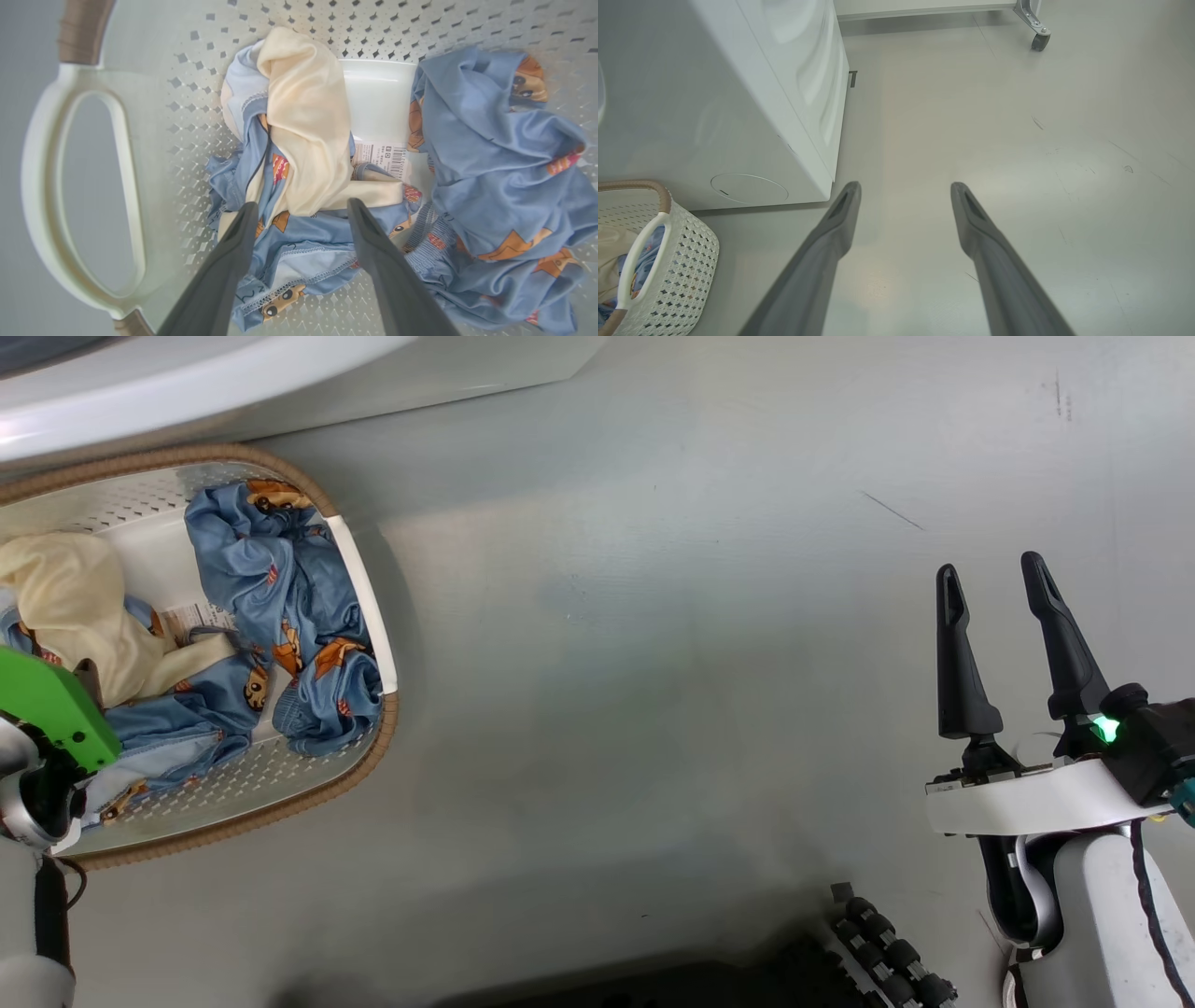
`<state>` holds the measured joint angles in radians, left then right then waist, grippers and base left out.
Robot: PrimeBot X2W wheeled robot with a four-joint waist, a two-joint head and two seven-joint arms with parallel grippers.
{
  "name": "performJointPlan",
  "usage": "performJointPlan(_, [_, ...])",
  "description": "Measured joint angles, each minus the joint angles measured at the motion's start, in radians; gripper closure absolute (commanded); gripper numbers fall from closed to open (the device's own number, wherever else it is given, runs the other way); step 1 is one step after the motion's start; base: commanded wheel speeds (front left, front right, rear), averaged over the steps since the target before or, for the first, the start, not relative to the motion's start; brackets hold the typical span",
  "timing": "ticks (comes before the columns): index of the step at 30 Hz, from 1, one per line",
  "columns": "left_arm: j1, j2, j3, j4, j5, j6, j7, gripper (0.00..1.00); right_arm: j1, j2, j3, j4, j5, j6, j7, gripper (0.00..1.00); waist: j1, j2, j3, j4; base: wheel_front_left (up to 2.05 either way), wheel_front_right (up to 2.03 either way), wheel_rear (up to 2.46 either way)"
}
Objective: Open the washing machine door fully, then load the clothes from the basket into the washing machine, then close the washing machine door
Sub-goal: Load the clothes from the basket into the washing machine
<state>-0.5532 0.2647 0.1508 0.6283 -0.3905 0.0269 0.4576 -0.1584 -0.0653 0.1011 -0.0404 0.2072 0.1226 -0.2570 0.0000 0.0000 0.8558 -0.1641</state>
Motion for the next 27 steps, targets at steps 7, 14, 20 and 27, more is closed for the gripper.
performJointPlan(7, [-0.025,-0.001,-0.003,0.042,0.001,0.011,0.000,0.00,-0.003,-0.002,-0.008,-0.016,-0.009,0.000,0.000,0.00,0.0000,0.0000,0.029,0.007,0.00,0.00,0.00])
performJointPlan(14, [-0.061,-0.012,-0.007,0.077,0.001,0.018,-0.002,0.00,-0.003,-0.006,-0.020,-0.024,-0.016,0.000,0.000,0.00,0.0000,0.0000,0.054,0.014,0.00,0.00,0.00])
performJointPlan(20, [-0.089,-0.017,-0.011,0.101,0.001,0.018,-0.012,0.00,-0.002,-0.007,-0.023,-0.035,-0.016,0.000,0.000,0.00,0.0000,0.0000,0.073,0.015,0.00,0.00,0.00])
performJointPlan(27, [-0.120,-0.017,-0.017,0.121,0.001,0.019,-0.020,0.00,-0.002,-0.008,-0.028,-0.047,-0.017,0.000,0.000,0.00,0.0000,0.0000,0.098,0.016,0.00,0.00,0.00])
